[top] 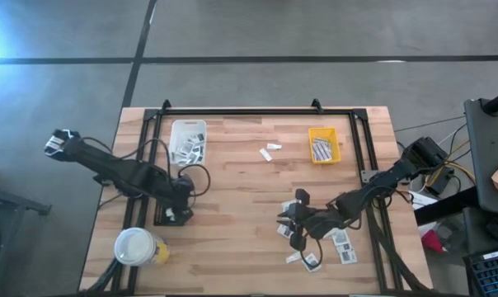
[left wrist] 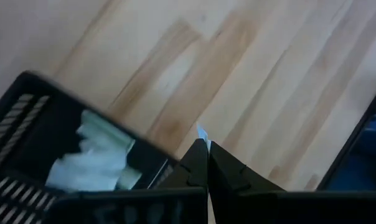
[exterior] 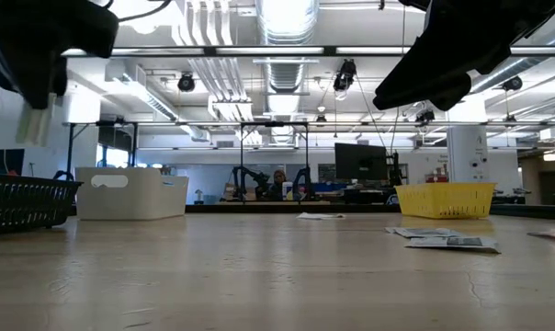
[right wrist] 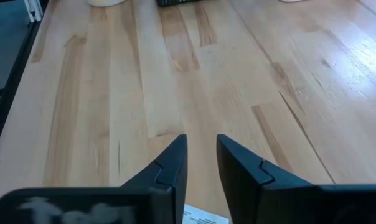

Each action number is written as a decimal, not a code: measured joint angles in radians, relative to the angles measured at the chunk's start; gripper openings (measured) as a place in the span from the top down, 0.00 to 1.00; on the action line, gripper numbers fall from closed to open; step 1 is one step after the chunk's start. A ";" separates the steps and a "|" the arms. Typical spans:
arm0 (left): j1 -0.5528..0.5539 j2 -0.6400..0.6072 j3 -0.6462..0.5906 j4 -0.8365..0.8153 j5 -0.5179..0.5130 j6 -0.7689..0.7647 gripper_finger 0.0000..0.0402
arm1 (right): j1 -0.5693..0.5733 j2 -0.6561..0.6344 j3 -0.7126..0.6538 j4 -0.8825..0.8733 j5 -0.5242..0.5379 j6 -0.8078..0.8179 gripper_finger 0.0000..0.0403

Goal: Pick & Place First Aid Supplies
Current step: Put the green bandage pack into the black bin, then put the gray towelette pack into the white bin

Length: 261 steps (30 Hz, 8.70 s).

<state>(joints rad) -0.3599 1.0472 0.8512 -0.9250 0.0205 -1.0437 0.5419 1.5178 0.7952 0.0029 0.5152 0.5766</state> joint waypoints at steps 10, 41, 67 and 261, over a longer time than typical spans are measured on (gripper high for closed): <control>0.000 -0.025 0.041 -0.269 0.004 -0.120 1.00 | 0.000 0.000 0.000 0.000 0.000 0.000 0.80; 0.001 0.086 -0.073 -0.234 0.016 -0.185 0.90 | 0.001 0.000 -0.006 -0.005 0.002 0.000 0.74; 0.077 0.033 0.010 -0.195 0.053 -0.072 0.77 | 0.001 0.000 -0.010 -0.042 0.001 0.000 0.74; 0.118 0.931 0.047 1.333 -0.293 0.104 1.00 | -0.051 0.347 0.211 -0.177 -0.041 -0.954 0.74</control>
<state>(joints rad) -0.2420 1.9785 0.8982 0.4076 -0.2726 -0.9402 0.4907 1.8651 1.0058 -0.1743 0.4741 -0.3775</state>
